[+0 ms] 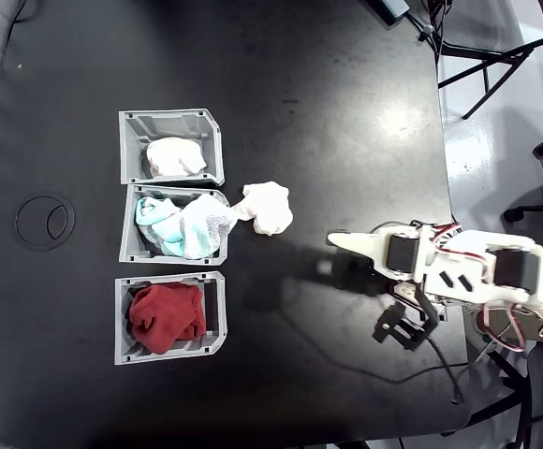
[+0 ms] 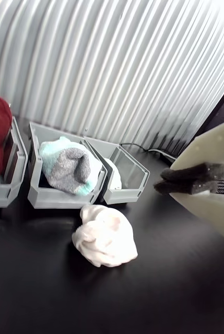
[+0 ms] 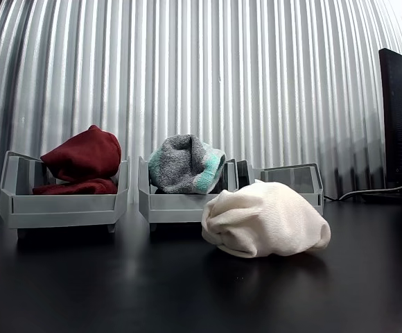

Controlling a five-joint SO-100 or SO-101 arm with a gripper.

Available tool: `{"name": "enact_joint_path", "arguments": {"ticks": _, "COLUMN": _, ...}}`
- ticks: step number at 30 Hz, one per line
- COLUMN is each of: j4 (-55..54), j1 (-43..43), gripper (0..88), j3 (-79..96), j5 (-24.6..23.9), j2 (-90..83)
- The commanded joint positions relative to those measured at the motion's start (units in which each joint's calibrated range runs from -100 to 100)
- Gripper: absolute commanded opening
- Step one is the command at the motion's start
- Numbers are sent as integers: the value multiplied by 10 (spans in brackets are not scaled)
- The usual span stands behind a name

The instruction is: Put the sock in the container

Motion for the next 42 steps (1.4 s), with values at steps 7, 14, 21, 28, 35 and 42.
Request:
{"name": "enact_joint_path", "arguments": {"ticks": 7, "j4": -211, "j1": -2, "gripper": 14, "j3": 207, "j5": 0, "j2": -105}}
{"name": "enact_joint_path", "arguments": {"ticks": 14, "j4": -265, "j1": 0, "gripper": 14, "j3": 313, "j5": 2, "j2": -157}}
{"name": "enact_joint_path", "arguments": {"ticks": 21, "j4": -262, "j1": 2, "gripper": 14, "j3": 387, "j5": 4, "j2": -243}}
{"name": "enact_joint_path", "arguments": {"ticks": 28, "j4": -246, "j1": 4, "gripper": 14, "j3": 401, "j5": 4, "j2": -257}}
{"name": "enact_joint_path", "arguments": {"ticks": 35, "j4": -246, "j1": 5, "gripper": 14, "j3": 401, "j5": 4, "j2": -261}}
{"name": "enact_joint_path", "arguments": {"ticks": 42, "j4": -243, "j1": 3, "gripper": 14, "j3": 401, "j5": 4, "j2": -255}}
